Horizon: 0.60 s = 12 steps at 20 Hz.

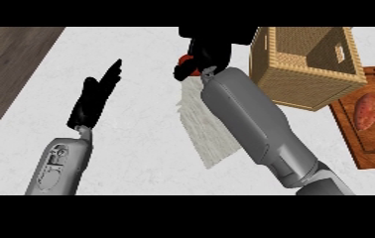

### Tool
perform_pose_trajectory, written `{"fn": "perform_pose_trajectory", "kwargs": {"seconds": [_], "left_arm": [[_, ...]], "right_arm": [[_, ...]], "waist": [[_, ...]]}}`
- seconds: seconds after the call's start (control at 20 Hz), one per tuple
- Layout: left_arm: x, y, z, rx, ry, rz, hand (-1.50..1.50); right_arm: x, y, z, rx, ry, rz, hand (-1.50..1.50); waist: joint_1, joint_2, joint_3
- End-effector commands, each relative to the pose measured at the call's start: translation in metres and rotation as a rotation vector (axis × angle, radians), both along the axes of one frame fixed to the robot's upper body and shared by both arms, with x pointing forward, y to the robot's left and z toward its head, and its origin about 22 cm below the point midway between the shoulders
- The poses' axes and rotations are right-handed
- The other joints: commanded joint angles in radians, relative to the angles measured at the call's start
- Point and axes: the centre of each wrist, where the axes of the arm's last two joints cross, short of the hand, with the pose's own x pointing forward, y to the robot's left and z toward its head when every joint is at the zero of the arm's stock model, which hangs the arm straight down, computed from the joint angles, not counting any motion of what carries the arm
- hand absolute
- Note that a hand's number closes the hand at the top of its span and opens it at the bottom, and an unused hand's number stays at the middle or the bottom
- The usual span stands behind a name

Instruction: Pick the bell pepper from the placemat and place it in the basket

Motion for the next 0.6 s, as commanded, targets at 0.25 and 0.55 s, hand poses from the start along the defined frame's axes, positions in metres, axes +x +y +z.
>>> {"fn": "perform_pose_trajectory", "kwargs": {"seconds": [0.25, 0.55], "left_arm": [[0.0, 0.002, -0.012, -0.006, 0.02, 0.04, 0.0], [-0.001, 0.019, 0.002, 0.02, -0.006, 0.062, 0.0]], "right_arm": [[-0.012, 0.055, 0.114, 0.316, -0.304, -0.078, 1.5], [-0.022, 0.085, 0.178, 0.309, -0.372, -0.113, 1.5]], "waist": [[-0.042, -0.009, -0.003], [-0.062, -0.014, -0.003]]}}
